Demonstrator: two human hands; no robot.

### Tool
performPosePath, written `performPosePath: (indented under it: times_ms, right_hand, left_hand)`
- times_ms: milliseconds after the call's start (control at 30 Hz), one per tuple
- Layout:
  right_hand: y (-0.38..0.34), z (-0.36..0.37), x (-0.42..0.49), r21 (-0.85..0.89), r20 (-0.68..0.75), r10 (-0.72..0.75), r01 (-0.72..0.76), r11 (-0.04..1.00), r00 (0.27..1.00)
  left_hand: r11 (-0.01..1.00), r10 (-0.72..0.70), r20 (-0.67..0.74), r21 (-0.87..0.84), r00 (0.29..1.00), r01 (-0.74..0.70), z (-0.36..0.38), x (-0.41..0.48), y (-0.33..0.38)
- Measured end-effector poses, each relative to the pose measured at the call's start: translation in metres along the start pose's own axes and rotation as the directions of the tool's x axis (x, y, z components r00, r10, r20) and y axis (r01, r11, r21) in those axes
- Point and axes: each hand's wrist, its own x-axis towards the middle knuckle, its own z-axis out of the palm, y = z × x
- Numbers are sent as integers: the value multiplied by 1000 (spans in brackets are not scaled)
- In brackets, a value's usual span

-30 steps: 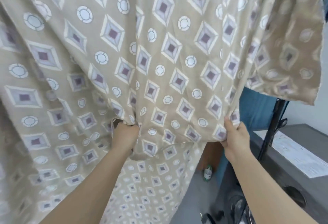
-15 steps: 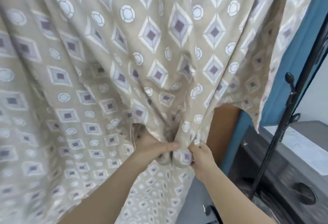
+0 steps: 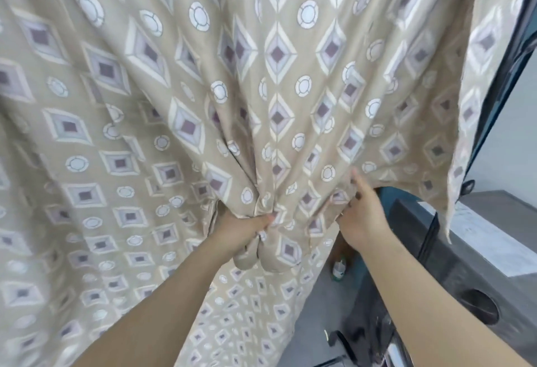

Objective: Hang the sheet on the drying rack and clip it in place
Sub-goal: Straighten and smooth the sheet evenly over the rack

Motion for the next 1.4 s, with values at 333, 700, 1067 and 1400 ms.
performPosePath:
  times_ms: [333, 700, 1067, 1400]
  right_hand:
    - [-38, 4, -8, -608, -137, -431, 268, 747, 892]
    - [51, -44, -33, -949, -136, -344, -22, 314, 929]
    - [81, -58, -40, -964, -181, 57, -189, 188, 982]
    - [58, -27, -49, -862, -197, -114, -117, 494, 974]
  left_hand:
    - [999, -26, -50, 33, 998, 28, 2, 14, 1]
    - [978, -100, -113, 172, 989, 119, 7, 15, -31]
    - [917, -272, -197, 242, 942, 316, -21, 4, -89]
    - [879, -470, -215, -203, 856, 431, 7, -20, -87]
